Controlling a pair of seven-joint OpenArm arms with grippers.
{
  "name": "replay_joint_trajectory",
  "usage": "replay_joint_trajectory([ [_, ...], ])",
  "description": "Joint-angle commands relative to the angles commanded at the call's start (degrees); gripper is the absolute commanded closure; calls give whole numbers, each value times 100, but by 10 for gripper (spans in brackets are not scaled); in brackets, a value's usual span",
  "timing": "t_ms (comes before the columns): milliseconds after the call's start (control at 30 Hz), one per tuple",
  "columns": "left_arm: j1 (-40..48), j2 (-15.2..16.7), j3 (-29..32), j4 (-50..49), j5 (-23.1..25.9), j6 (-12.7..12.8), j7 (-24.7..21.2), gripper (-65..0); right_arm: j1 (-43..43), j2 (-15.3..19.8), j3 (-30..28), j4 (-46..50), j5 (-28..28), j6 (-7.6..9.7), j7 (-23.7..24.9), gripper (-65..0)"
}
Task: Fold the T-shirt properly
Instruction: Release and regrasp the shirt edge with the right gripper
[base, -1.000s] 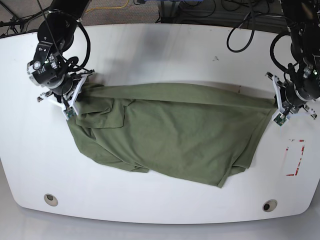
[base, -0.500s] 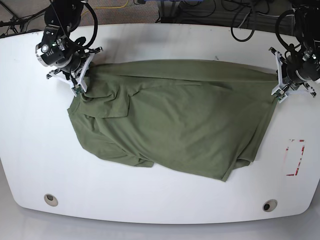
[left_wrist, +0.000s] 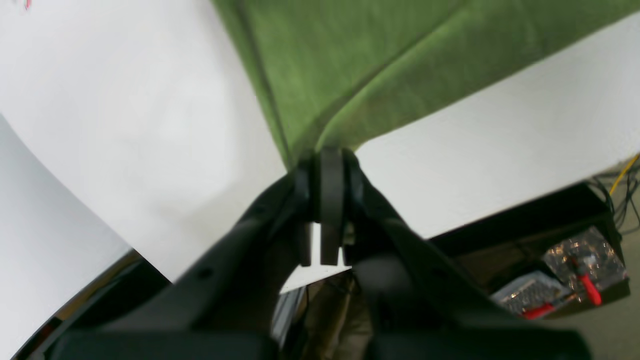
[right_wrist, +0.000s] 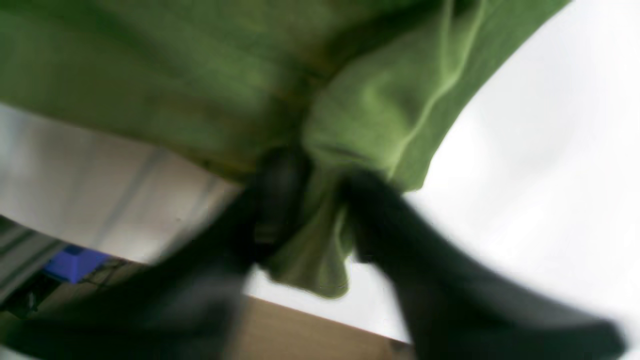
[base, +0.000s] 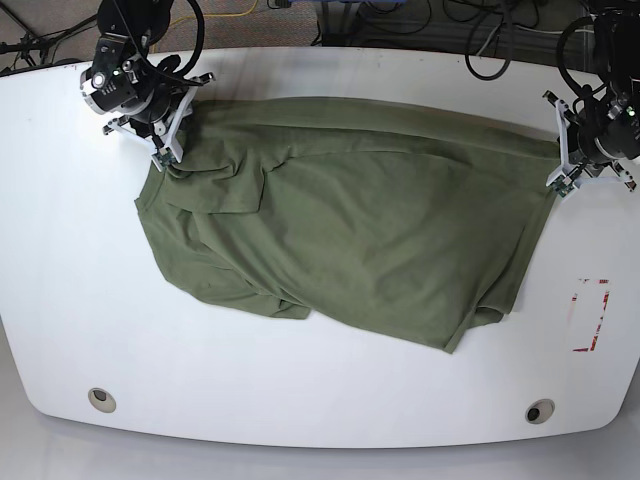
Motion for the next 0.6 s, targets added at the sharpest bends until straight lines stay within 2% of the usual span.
replay_joint_trajectory([
  [67, 0, 0, 0, 9, 0, 0, 0, 0, 9, -62, 141, 0, 176, 0, 0, -425],
  [133, 0, 0, 0, 9, 0, 0, 0, 0, 9, -88, 281, 0, 440, 0, 0, -469],
  [367, -18, 0, 0, 0, 0, 0, 0, 0, 202, -79, 844, -35, 1354, 0, -35, -472],
  [600, -18, 0, 9, -9, 0, 0, 0, 0, 527, -79, 958, -44, 1424, 0, -70, -472],
])
